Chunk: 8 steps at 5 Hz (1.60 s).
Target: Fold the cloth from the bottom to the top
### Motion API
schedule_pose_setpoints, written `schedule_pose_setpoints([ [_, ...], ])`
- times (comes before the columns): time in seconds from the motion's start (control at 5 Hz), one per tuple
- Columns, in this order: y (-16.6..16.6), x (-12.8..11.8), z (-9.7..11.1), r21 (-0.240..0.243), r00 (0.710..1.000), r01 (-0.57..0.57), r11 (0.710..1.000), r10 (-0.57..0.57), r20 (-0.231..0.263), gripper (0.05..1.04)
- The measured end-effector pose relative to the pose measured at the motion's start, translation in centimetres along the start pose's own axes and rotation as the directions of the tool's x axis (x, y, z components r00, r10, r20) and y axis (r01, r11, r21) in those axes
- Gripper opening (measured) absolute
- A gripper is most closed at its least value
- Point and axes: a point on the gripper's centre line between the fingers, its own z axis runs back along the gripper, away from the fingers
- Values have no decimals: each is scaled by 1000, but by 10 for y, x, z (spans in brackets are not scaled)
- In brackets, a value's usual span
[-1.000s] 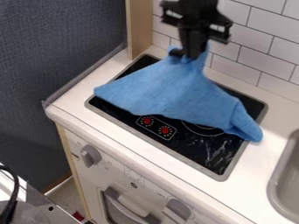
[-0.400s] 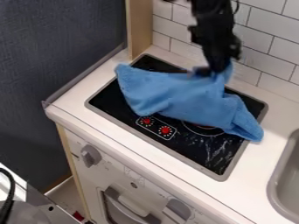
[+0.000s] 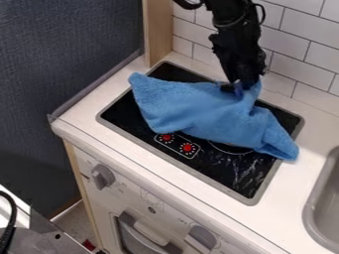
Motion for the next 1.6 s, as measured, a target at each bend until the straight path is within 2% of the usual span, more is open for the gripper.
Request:
schedule_pose_setpoints([
  [0.2, -5, 13, 28, 40, 998, -17, 999, 14, 63, 872],
  [0.4, -12, 18, 45, 55, 996, -36, 998, 31, 82, 1019],
  [0.6, -15, 8, 55, 93, 998, -55, 994, 55, 10, 1010],
  [0.8, -16, -15, 60, 106, 988, -61, 992, 75, -132, 1008],
  [1.0, -17, -30, 60, 113, 971, -78, 991, 101, -216, 1008],
  [1.4, -69, -23, 68, 140, 942, -56, 989, 99, -320, 1008],
  [1.6, -102, -27, 78, 142, 930, -84, 986, 129, -344, 1008],
])
